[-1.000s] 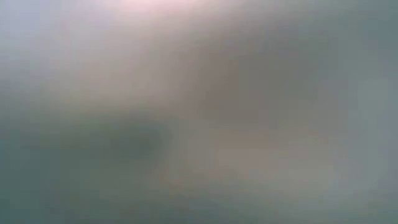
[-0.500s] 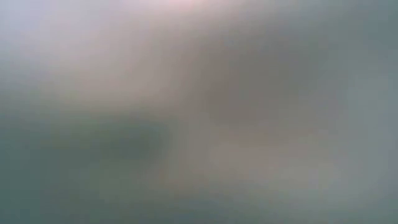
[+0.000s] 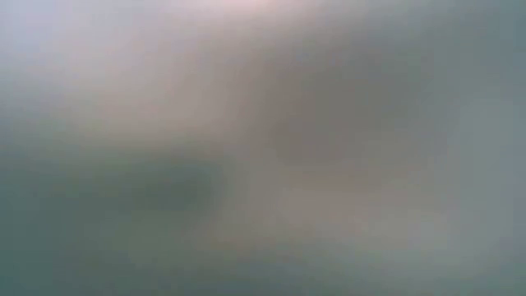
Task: Pick & Place USB Port
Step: Adjust the bins
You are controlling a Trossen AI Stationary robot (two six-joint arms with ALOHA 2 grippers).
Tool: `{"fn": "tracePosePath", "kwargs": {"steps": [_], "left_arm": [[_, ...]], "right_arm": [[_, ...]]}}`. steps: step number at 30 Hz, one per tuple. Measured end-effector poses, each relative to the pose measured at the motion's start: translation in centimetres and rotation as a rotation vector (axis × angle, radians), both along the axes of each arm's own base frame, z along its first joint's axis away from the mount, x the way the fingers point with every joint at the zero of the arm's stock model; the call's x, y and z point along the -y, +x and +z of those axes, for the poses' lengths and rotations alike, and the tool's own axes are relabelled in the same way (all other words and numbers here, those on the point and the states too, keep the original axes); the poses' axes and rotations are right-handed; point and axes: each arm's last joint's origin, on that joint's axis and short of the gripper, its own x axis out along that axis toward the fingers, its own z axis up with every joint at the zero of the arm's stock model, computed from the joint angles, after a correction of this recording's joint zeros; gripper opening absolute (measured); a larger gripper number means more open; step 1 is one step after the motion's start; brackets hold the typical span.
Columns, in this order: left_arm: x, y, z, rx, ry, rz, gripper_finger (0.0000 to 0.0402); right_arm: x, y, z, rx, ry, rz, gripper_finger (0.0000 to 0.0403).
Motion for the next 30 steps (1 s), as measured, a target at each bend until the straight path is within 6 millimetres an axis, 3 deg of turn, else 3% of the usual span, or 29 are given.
{"fn": "tracePosePath", "kwargs": {"steps": [10, 30], "left_arm": [[0.0, 0.1, -0.2, -0.006, 0.006, 0.0, 0.0], [0.0, 0.1, -0.2, -0.008, 0.009, -0.005, 0.0]], "right_arm": [[0.4, 1.4, 0.4, 0.104, 0.028, -0.01, 0.0], [0.5, 1.6, 0.5, 0.127, 0.031, 0.011, 0.0]]}}
